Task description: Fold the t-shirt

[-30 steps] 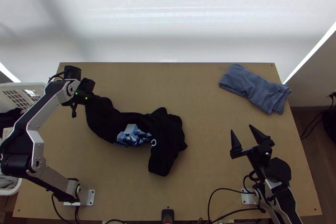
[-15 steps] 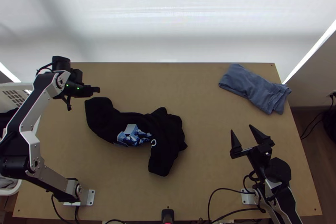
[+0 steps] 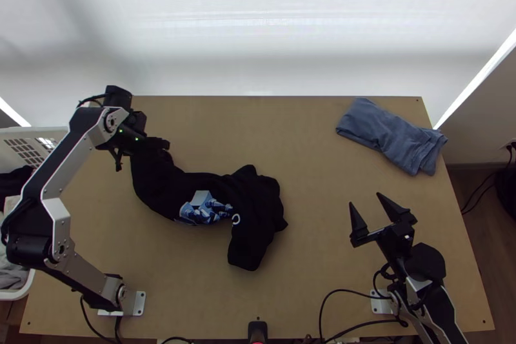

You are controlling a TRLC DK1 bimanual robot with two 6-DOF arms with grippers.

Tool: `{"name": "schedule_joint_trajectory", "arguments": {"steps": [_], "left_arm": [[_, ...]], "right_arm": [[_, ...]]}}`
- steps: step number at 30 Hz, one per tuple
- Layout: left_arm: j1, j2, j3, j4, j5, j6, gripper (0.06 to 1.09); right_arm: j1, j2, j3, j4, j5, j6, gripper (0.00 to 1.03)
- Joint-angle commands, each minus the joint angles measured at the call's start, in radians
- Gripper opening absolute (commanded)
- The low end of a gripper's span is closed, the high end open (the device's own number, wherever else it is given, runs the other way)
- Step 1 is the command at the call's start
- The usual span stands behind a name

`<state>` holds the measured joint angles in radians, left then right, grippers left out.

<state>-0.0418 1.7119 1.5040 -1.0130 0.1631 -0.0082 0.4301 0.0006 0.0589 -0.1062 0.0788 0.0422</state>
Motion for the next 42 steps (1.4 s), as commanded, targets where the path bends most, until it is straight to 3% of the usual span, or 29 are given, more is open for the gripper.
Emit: {"name": "schedule_joint_trajectory", "arguments": {"steps": [1, 6, 10, 16, 17, 21, 25, 27, 32, 36, 42], "left_arm": [[-0.017, 0.022, 0.033, -0.041, -0.005, -0.018, 0.74], [-0.017, 0.002, 0.038, -0.053, -0.005, -0.026, 0.74], [-0.017, -0.024, 0.033, -0.067, -0.007, -0.026, 0.74], [-0.006, -0.061, -0.002, -0.073, -0.016, -0.027, 0.74], [-0.006, -0.067, -0.01, -0.073, -0.016, -0.03, 0.74], [-0.004, -0.084, -0.027, -0.072, -0.017, -0.035, 0.74], [0.0, -0.098, -0.051, -0.07, -0.017, -0.039, 0.74], [0.003, -0.106, -0.067, -0.065, -0.02, -0.039, 0.74], [0.014, -0.124, -0.113, -0.049, -0.02, -0.044, 0.74], [0.017, -0.127, -0.126, -0.042, -0.022, -0.044, 0.74], [0.034, -0.126, -0.131, -0.036, -0.022, -0.042, 0.74]], "right_arm": [[0.019, -0.004, -0.01, 0.014, -0.001, 0.071, 0.99], [0.108, -0.005, -0.01, 0.005, -0.007, 0.114, 0.99], [0.111, 0.006, -0.005, 0.011, -0.011, 0.159, 0.98], [0.176, 0.274, 0.099, -0.016, -0.102, 0.265, 0.98], [0.177, 0.328, 0.133, -0.052, -0.174, 0.294, 0.98], [0.197, 0.473, 0.214, -0.013, -0.309, 0.415, 0.98], [0.285, 0.662, 0.363, 0.0, -0.332, 0.528, 0.98], [0.288, 0.73, 0.456, -0.027, -0.389, 0.614, 0.98], [0.242, 0.891, 0.613, -0.128, -0.493, 0.9, 0.98], [0.16, 1.039, 0.602, -0.159, -0.725, 1.17, 0.98], [0.113, 1.127, 0.634, -0.21, -0.8, 1.2, 0.97]]}}
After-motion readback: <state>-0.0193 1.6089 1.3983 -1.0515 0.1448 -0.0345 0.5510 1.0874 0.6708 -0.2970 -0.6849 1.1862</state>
